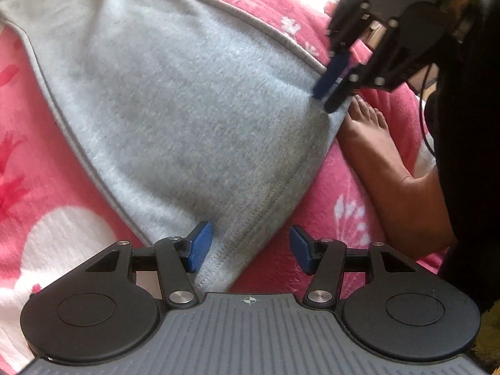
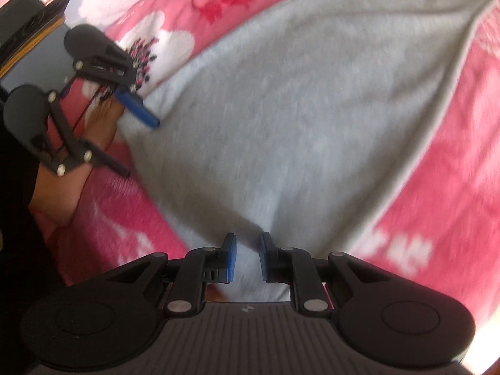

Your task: Fold clothes

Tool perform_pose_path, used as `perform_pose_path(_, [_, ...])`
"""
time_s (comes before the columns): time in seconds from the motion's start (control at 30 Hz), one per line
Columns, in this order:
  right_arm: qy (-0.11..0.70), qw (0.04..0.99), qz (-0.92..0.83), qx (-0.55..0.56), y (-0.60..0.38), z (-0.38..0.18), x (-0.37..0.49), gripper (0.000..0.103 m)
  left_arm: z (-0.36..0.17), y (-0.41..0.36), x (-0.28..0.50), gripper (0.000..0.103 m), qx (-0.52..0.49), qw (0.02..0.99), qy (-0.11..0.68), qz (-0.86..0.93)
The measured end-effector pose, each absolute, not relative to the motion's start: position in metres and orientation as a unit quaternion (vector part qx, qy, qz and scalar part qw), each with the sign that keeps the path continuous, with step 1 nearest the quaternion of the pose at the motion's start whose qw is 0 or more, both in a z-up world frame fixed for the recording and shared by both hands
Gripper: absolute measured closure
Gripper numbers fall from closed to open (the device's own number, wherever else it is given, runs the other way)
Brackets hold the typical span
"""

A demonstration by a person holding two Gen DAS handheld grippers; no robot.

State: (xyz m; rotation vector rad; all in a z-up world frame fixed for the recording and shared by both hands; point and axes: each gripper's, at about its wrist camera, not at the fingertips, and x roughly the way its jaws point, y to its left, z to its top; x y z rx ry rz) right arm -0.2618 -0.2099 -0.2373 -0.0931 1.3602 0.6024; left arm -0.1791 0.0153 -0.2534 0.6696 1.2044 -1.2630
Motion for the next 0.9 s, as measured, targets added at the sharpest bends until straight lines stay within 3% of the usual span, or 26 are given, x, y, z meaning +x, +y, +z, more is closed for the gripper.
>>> perform_pose_path(0.07, [0.627, 0.733, 0.261, -0.036, -0.213, -0.235, -0.272, 0.085, -0.254, 0.015, -0.177, 0.041, 0.277, 0.583, 0.533, -0.548])
perform_pose_path(0.27, [0.593, 0.774, 0.219, -0.04, -0.218, -0.211, -0.263, 0.085, -0.246, 0.02, -0.172, 0.041, 0.254, 0.566, 0.546, -0.563])
perform_pose_path(0.5, [0.531, 0.826, 0.178, -0.061, -0.217, -0.162, -0.199, 0.085, -0.211, 0.05, -0.129, 0.041, 0.192, 0.637, 0.519, -0.537])
perform_pose_path(0.9, [0.507, 0.792, 0.278, -0.195, -0.128, -0.146, -0.078, 0.064, -0.193, 0.097, -0.012, 0.041, 0.081, 0.828, 0.479, -0.281])
